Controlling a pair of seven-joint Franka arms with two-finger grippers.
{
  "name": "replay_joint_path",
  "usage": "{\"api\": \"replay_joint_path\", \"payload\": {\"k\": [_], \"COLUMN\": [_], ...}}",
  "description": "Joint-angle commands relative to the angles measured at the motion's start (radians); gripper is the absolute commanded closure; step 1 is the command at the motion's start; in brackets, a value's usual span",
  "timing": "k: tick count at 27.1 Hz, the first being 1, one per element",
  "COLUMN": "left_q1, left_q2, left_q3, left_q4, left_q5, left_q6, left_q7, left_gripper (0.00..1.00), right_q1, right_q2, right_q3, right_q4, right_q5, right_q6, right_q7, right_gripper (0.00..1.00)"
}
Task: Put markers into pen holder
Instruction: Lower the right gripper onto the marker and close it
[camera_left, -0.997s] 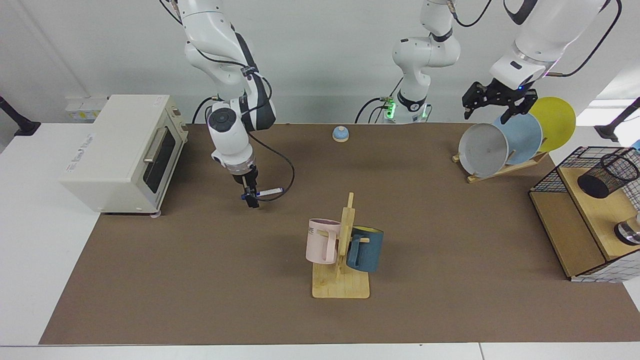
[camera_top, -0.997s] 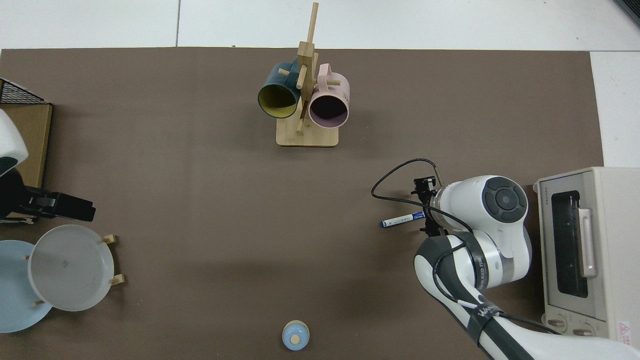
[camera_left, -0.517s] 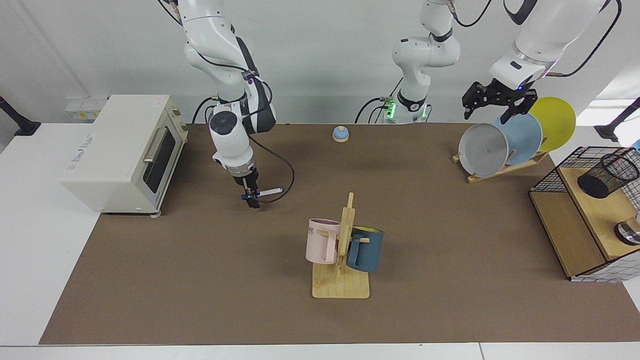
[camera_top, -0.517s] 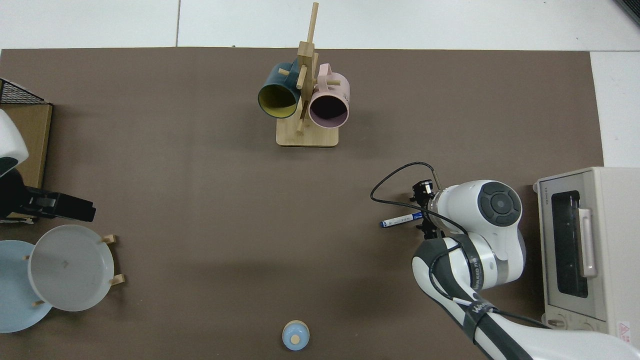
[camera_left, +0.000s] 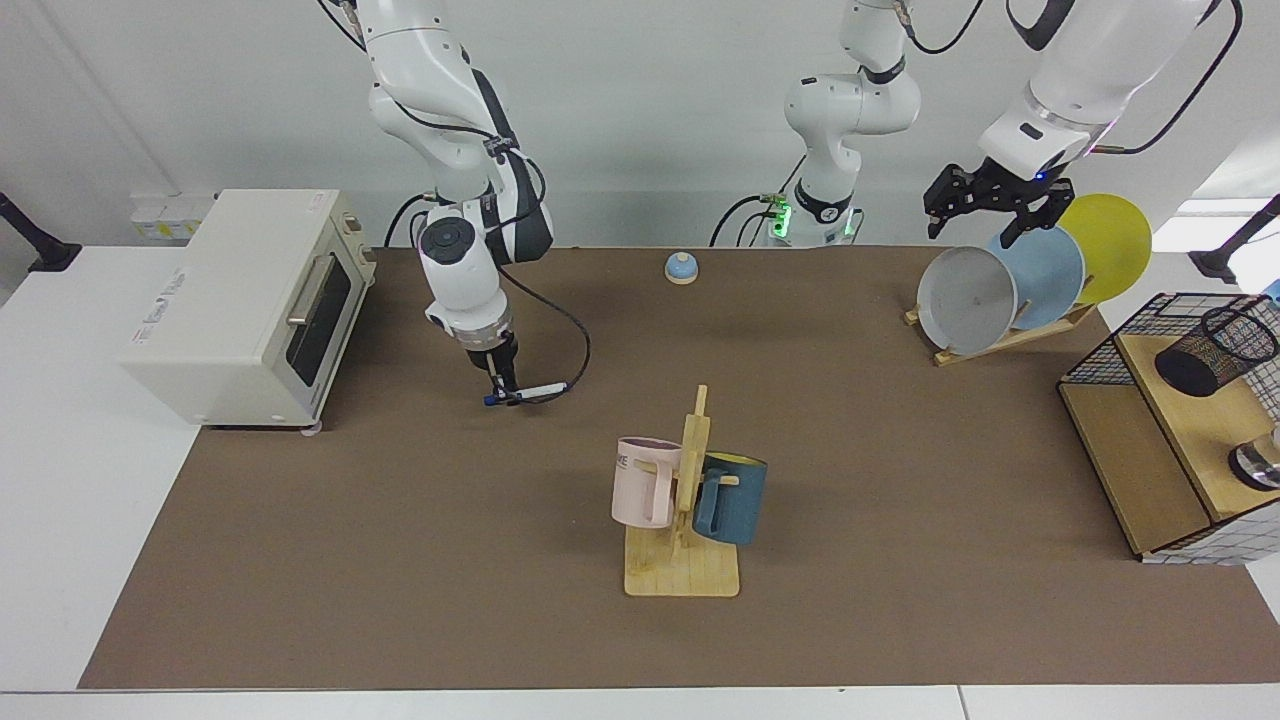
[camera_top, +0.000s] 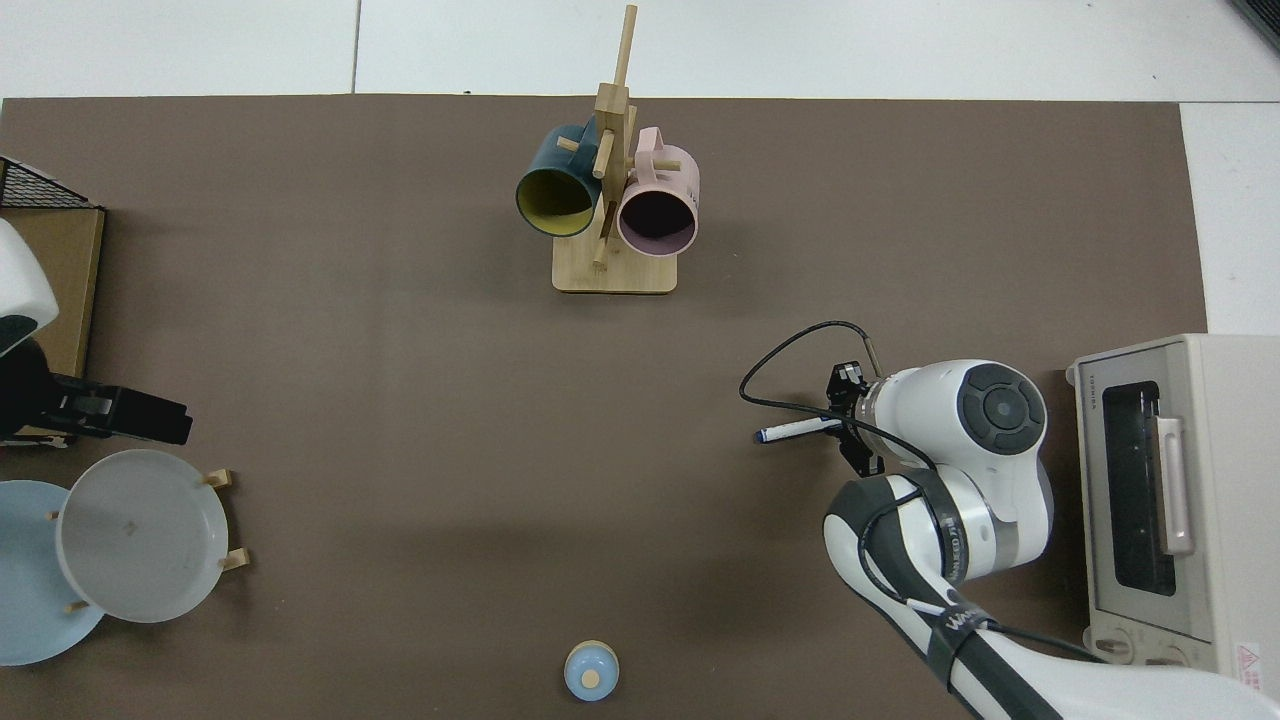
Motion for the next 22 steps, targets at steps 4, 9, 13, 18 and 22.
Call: {"api": "replay_joint_path", "payload": {"k": [4, 9, 13, 18, 22], "left_q1": [0.002, 0.002, 0.002, 0.001, 0.002], "left_q2": [-0.032, -0.031, -0.031, -0.031, -0.029], "left_q3": [0.002, 0.002, 0.0, 0.0, 0.0], "left_q4": [-0.035, -0.033, -0.032, -0.032, -0.029], "left_q5": [-0.006, -0.006, -0.006, -0.006, -0.006], "left_q6": [0.015, 0.015, 0.015, 0.018, 0.024], "left_q7": [0.014, 0.009, -0.002, -0.002, 0.0], "left_gripper": [0.0, 0.0, 0.0, 0.0, 0.0], "right_q1": [0.006, 0.003, -0.008, -0.009, -0.008], "right_q2": [-0.011, -0.046, -0.085, -0.134, -0.149], "right_q3": [0.0, -0.001, -0.001, -0.006, -0.006], "right_q4": [-0.004, 0.015, 0.067, 0.128, 0.202], "right_q5": [0.005, 0.002, 0.001, 0.001, -0.01], "right_q6": [0.012, -0.039, -0.138, -0.259, -0.39], "right_q7": [0.025, 0.018, 0.011, -0.014, -0.014], "right_gripper": [1.0, 1.0, 1.0, 1.0, 1.0]}}
